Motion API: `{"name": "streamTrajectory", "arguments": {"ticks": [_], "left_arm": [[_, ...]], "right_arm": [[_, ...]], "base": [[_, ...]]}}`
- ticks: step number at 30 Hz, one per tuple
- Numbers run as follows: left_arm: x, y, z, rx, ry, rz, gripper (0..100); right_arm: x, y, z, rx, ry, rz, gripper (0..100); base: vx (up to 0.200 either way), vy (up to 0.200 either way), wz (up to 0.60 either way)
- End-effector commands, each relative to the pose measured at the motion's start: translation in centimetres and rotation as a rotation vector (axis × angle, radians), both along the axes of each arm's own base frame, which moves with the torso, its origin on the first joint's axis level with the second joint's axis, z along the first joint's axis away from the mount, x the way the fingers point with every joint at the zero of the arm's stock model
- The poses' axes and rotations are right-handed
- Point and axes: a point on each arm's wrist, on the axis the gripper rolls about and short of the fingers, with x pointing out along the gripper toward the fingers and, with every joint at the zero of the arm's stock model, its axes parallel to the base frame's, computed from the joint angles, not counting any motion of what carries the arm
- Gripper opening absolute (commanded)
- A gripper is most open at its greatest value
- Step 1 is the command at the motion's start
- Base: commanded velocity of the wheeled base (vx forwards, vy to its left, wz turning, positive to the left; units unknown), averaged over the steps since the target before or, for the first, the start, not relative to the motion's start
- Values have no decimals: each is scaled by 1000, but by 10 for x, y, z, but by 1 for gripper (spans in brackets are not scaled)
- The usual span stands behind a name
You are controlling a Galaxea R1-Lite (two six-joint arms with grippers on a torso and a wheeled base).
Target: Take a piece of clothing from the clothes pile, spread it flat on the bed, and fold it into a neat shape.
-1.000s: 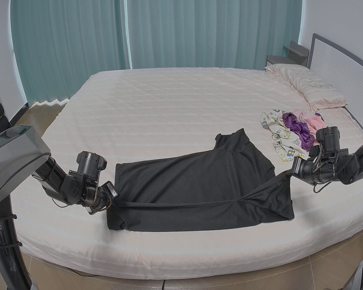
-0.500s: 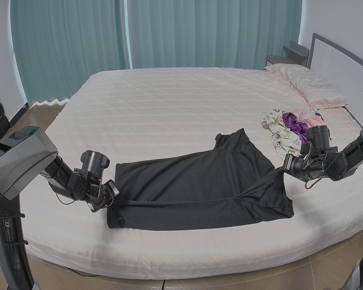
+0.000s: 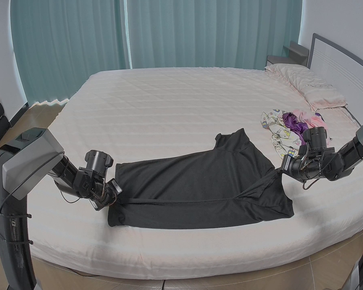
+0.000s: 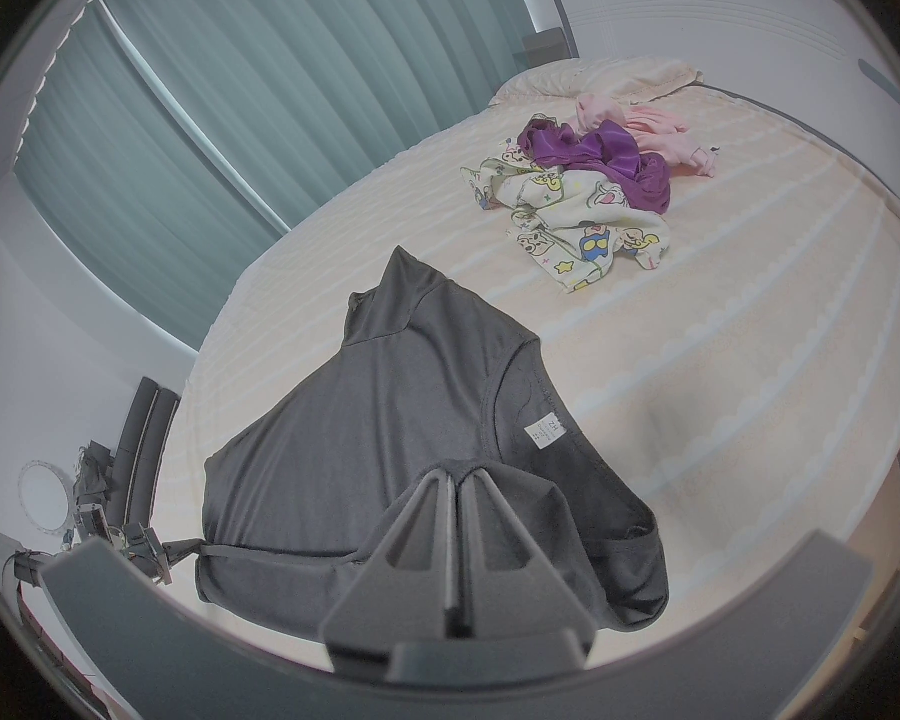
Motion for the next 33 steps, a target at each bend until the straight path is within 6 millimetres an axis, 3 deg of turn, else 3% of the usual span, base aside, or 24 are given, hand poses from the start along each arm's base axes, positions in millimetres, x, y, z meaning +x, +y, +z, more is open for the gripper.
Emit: {"name": "streamTrajectory", "arguments": {"ticks": [1, 8, 18, 25, 33], "left_arm": [[2, 0, -4, 2, 12, 0, 100], [3, 2, 0, -2, 5, 12, 100], [-12, 32, 27, -53, -20, 63, 100], [-12, 33, 26, -67, -13, 57, 100], [-34, 46, 26, -119, 31, 58, 100]], "right_arm": [[-1, -2, -2, 1, 7, -4, 0], [-3, 1, -1, 37, 15, -22, 0], [-9, 1, -1, 53, 35, -30, 0], [-8, 0, 1, 52, 31, -33, 0], [-21, 0, 1, 48, 53, -33, 0]], "base": [[0, 0, 0], [0, 0, 0], [0, 0, 0], [0, 0, 0], [0, 0, 0]]}}
